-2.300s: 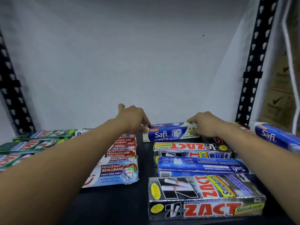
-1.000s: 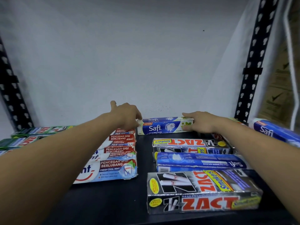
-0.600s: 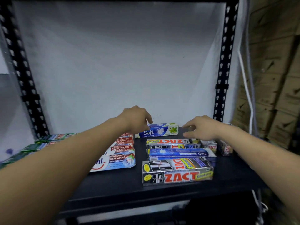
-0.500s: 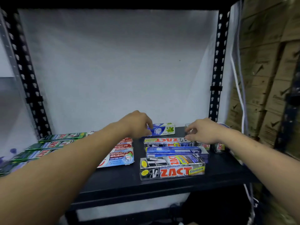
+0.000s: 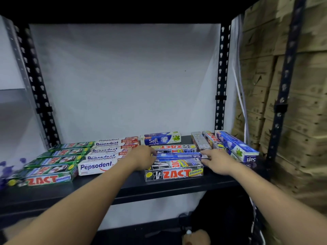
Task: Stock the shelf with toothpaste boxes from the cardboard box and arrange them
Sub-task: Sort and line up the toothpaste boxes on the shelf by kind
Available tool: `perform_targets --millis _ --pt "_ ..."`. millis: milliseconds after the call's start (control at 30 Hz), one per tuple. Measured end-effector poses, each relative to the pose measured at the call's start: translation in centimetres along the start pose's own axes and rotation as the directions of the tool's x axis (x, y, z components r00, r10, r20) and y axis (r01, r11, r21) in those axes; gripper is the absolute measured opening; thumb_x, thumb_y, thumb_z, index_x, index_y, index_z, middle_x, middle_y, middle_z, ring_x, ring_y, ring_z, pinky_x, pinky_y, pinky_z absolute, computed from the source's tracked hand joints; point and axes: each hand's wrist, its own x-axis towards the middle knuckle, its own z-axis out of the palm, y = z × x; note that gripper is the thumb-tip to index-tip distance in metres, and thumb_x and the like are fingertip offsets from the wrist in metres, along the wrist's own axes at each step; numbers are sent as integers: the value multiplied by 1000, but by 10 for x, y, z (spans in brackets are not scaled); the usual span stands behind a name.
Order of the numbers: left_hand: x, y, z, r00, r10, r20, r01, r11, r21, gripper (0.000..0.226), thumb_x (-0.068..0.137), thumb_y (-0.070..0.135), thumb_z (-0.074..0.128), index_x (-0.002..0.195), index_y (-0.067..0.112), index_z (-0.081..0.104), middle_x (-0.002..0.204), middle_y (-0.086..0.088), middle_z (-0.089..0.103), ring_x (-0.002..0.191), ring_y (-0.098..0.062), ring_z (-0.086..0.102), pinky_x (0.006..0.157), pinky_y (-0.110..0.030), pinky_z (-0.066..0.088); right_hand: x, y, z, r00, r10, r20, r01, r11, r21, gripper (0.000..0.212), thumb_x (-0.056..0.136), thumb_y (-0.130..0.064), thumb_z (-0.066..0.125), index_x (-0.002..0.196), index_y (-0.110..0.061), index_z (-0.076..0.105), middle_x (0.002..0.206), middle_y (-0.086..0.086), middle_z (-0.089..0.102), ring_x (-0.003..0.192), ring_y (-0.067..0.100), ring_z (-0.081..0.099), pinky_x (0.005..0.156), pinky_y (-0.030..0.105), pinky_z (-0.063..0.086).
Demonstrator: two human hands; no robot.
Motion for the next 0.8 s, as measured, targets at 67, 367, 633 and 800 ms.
perform_targets --millis 67,367,633,800 --pt "0 2 2 999 -23 -28 22 999 -39 35 100 35 43 130 29 61 133 1 61 119 -22 54 106 -49 39 -1 2 6 1000 23 -21 -21 997 75 45 100 -29 53 144 -21 49 147 5 50 133 26 47 107 29 38" --pt "-8 0 0 964 -104 -245 46 972 -233 32 100 31 47 126 28 66 123 0 68 107 -23 62 88 -33 51 -10 -7 0 970 25 -240 24 980 196 41 102 -24 49 143 -22 51 141 5 56 128 23 52 97 27 41" --pt "-40 -5 -17 863 -194 -467 -31 901 -432 33 86 41 71 116 26 73 102 1 76 102 -14 68 83 -25 50 -19 -19 -13 926 -40 -374 114 977 178 41 100 -33 51 140 -29 53 123 3 67 120 30 53 94 40 50" --pt "-63 -10 -15 851 -162 -499 -49 922 -383 28 85 43 72 104 23 78 99 3 77 93 -14 70 74 -26 48 -29 -22 -13 910 -37 -414 87 991 103 36 96 -40 52 131 -33 60 117 0 70 115 28 57 94 40 50"
